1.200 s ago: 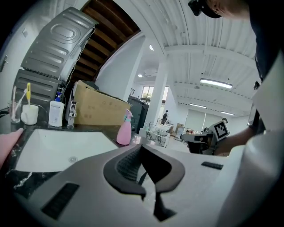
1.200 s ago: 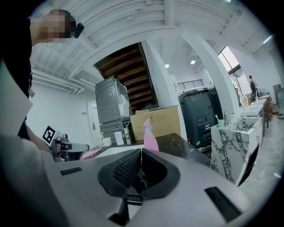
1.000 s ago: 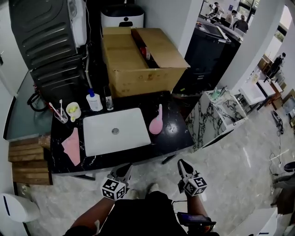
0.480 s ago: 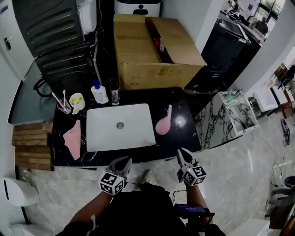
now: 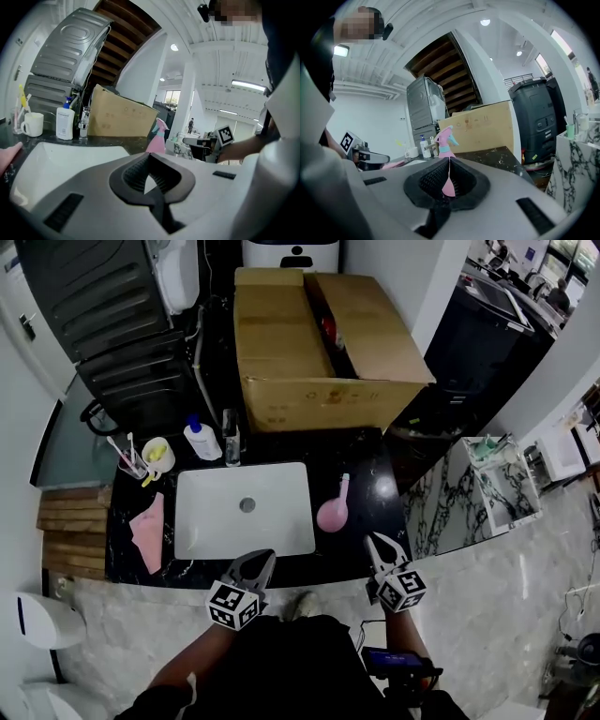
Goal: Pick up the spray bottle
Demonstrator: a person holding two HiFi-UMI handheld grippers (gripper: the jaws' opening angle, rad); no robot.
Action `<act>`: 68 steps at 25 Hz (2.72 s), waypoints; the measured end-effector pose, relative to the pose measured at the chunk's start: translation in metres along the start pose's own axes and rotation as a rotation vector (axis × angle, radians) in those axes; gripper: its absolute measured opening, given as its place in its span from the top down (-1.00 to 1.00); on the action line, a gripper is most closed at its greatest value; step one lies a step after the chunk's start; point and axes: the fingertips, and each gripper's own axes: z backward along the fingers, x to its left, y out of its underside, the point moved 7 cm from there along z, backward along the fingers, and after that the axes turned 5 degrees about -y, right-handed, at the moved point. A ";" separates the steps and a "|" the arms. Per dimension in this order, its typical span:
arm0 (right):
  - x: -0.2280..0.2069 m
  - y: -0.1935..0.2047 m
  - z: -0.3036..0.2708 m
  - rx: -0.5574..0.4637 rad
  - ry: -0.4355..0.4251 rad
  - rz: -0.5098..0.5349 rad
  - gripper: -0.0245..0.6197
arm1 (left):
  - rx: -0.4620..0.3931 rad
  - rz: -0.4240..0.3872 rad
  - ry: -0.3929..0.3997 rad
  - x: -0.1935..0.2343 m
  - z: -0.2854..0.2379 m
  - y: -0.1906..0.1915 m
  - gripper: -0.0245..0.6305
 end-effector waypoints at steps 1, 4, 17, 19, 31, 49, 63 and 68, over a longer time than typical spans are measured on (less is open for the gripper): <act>-0.004 -0.001 -0.003 0.000 -0.005 -0.001 0.84 | -0.003 0.002 -0.005 0.000 -0.003 -0.002 0.90; -0.014 -0.001 -0.012 0.003 -0.007 -0.013 0.84 | 0.000 0.007 -0.015 0.004 -0.009 -0.005 0.90; -0.011 -0.023 -0.040 0.017 0.062 0.013 0.84 | 0.030 0.013 0.075 0.042 -0.014 -0.009 0.90; -0.007 -0.033 -0.044 0.017 0.065 0.042 0.84 | 0.028 0.019 0.088 0.046 -0.012 -0.009 0.90; 0.029 -0.068 -0.071 -0.006 0.102 0.114 0.77 | 0.006 0.030 0.151 0.067 0.001 -0.008 0.90; 0.039 -0.049 -0.119 0.158 0.428 0.155 0.31 | -0.023 0.041 0.163 0.098 0.023 -0.012 0.90; 0.028 -0.045 -0.119 0.140 0.450 0.133 0.58 | -0.016 0.038 0.167 0.101 0.018 -0.014 0.90; 0.029 -0.046 -0.121 0.142 0.409 0.161 0.59 | -0.011 0.036 0.172 0.102 0.015 -0.014 0.90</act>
